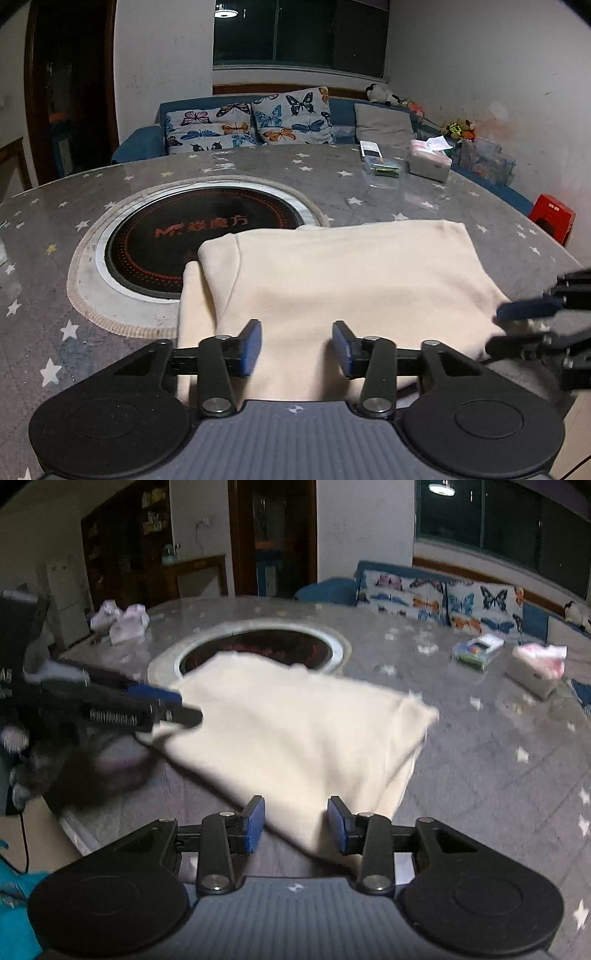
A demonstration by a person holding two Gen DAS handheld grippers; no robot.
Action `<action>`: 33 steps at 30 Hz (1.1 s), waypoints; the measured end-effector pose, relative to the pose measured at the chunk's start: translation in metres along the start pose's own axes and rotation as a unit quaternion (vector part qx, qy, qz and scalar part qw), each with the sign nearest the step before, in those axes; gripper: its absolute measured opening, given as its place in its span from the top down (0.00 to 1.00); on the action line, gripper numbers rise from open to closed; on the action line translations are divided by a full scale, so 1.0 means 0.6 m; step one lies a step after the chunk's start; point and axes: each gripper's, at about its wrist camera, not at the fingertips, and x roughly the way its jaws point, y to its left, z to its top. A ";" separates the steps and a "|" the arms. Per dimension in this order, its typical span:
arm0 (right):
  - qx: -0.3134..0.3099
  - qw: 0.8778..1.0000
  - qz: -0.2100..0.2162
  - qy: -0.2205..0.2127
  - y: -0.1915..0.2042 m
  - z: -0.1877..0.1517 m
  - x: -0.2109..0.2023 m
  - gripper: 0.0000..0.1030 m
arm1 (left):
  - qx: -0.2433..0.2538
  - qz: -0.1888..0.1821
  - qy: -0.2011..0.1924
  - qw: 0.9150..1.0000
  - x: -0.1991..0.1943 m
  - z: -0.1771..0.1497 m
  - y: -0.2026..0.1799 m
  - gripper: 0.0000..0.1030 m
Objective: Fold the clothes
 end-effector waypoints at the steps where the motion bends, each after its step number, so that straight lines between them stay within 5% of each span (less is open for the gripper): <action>1: 0.000 1.000 -0.001 -0.008 -0.001 0.008 -0.002 0.60 | 0.000 0.002 0.001 1.000 0.000 0.001 -0.002 0.51; 11: 0.023 0.999 -0.010 -0.033 -0.017 0.065 0.066 0.38 | -0.003 0.007 0.004 1.000 -0.006 0.010 -0.009 0.33; 26: 0.022 1.000 -0.006 -0.020 -0.005 0.053 0.120 0.03 | -0.028 0.030 0.016 0.999 -0.006 -0.007 0.032 0.11; 33: 0.018 1.000 -0.007 -0.016 -0.001 0.056 0.131 0.00 | -0.038 0.029 0.019 0.999 -0.007 -0.013 0.045 0.04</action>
